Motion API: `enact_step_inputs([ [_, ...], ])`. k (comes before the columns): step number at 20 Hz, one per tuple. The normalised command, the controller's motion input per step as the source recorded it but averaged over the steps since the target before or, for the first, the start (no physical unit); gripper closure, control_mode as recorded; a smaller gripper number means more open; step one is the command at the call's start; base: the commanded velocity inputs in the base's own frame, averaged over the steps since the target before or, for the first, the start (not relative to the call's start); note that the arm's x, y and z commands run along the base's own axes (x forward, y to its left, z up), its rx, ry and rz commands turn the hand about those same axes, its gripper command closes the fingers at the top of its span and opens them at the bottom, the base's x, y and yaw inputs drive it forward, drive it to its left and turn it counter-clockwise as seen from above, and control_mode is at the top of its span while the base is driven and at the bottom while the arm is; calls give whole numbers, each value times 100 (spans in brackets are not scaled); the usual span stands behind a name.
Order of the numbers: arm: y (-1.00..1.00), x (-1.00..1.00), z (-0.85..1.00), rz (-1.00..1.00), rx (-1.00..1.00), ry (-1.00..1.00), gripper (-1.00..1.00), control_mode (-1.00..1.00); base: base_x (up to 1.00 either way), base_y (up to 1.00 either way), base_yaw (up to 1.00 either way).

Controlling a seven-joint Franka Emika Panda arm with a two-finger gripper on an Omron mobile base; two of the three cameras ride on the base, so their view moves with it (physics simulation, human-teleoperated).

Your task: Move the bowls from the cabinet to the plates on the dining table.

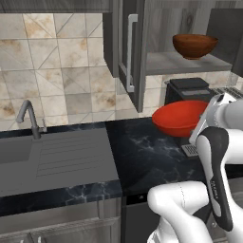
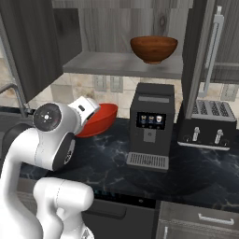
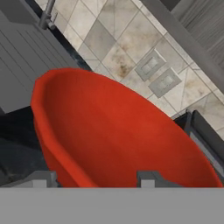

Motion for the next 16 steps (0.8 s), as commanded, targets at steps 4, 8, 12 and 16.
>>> enact_step_inputs([
  [4, 0, 0, 0, 0, 0, 0, 100, 100, -24, 0, 0],
  [8, 0, 0, 0, 0, 0, 0, 100, 100, -39, 0, 0],
  [12, 0, 0, 0, 0, 0, 0, 100, 100, -55, 0, 0],
  [16, 0, 0, 0, 0, 0, 0, 100, 100, -51, 0, 0],
])
